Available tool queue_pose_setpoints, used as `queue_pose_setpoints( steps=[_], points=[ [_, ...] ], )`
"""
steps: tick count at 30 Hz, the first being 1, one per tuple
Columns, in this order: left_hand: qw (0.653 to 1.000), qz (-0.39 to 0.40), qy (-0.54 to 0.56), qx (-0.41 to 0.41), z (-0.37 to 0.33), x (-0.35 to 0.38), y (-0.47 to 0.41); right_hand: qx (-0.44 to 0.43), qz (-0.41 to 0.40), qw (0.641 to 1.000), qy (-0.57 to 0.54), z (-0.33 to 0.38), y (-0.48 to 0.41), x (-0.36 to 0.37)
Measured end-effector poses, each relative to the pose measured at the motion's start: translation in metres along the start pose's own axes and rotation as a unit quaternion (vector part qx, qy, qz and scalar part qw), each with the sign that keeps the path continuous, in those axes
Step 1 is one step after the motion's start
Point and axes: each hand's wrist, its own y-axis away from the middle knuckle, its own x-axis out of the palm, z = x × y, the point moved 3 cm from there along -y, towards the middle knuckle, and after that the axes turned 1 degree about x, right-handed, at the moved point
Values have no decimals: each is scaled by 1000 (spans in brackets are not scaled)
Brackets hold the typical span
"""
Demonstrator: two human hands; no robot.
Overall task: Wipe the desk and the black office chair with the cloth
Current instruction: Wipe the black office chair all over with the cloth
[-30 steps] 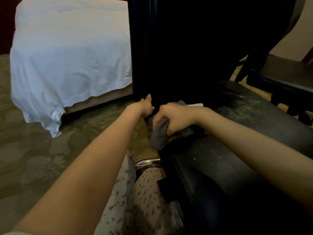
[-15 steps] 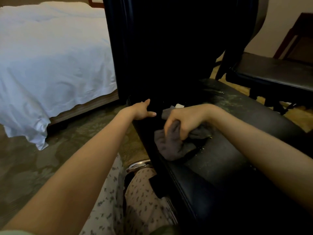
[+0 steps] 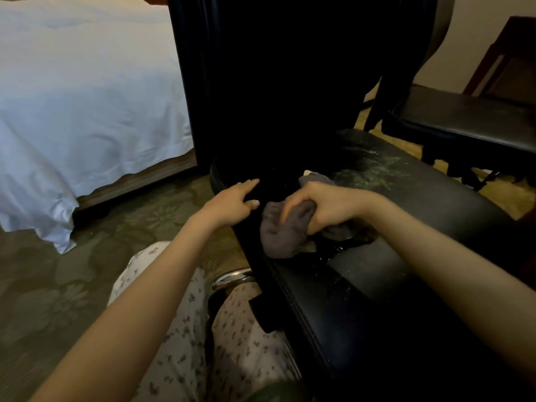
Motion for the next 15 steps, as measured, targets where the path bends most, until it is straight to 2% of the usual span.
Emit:
queue_pose_setpoints(
  steps=[1, 3, 5, 7, 8, 11, 13, 15],
  points=[
    [999, 7, 32, -9, 1, -1, 0, 32, 29, 999, -1, -2, 7, -7],
    [988, -4, 153, -32, 6, -5, -1, 67, 21, 997, 15, -5, 14, -24],
    [969, -67, 230, -66, 12, -11, -3, 77, -83, 993, 46, 2, 0, -33],
    [968, -122, 195, -101, 20, -14, -5, 71, -214, 969, 105, 16, -31, -22],
    [970, -130, 175, -107, 26, -14, -7, 73, -247, 956, 142, 22, -48, -7],
    [975, -97, 178, -92, 36, -13, -4, 108, -292, 929, 200, 18, -73, 32],
    [983, -80, 140, -92, 37, -17, -6, 129, -320, 914, 215, -3, -73, 22],
    [987, -84, 78, -114, 33, -21, -8, 197, -320, 896, 235, -36, -68, -3]
  ],
)
